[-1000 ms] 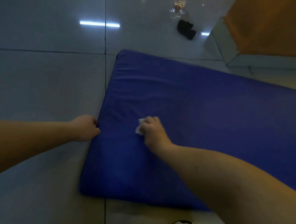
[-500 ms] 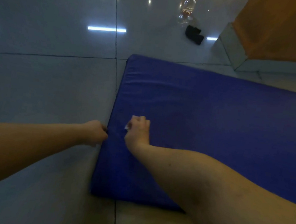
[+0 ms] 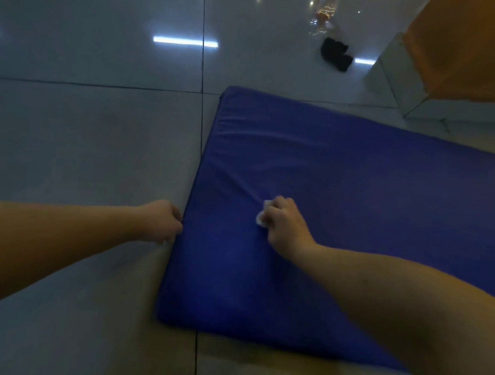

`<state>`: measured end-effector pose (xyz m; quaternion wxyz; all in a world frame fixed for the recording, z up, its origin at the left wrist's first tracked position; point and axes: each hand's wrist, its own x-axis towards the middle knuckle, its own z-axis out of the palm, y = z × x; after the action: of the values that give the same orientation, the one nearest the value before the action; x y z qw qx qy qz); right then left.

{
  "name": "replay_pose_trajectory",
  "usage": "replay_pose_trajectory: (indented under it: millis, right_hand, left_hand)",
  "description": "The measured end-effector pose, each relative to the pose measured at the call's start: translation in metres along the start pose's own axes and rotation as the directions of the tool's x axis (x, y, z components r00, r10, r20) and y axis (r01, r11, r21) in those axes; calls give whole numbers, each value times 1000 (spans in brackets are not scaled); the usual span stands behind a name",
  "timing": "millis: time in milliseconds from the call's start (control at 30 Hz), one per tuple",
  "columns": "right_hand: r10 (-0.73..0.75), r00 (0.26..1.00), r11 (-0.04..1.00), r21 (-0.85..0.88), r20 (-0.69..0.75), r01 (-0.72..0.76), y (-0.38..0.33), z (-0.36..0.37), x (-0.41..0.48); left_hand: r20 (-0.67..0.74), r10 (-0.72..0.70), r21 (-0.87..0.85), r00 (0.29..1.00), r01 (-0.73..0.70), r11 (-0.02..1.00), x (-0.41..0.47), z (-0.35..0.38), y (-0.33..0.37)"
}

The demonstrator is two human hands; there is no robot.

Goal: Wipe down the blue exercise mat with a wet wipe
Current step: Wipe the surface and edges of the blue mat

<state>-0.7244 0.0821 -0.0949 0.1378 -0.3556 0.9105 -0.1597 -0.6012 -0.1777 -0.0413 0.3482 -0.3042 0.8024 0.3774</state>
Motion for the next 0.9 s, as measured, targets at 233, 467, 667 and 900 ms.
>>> replay_pose_trajectory:
  millis: [233, 467, 667, 900]
  right_hand:
    - [509, 856, 857, -36, -87, -513, 28, -20, -43]
    - [52, 995, 972, 224, 83, -69, -114, 33, 3]
    - [-223, 956, 970, 143, 192, 198, -83, 32, 2]
    - [62, 997, 994, -95, 38, -59, 79, -25, -62]
  left_hand:
    - [-41, -14, 58, 999, 16, 998, 5, 3, 6]
    - [-47, -31, 84, 998, 34, 996, 5, 4, 4]
    - [-33, -31, 112, 999, 34, 993, 2, 8, 5]
    - [-174, 41, 284, 984, 10, 959, -3, 11, 19]
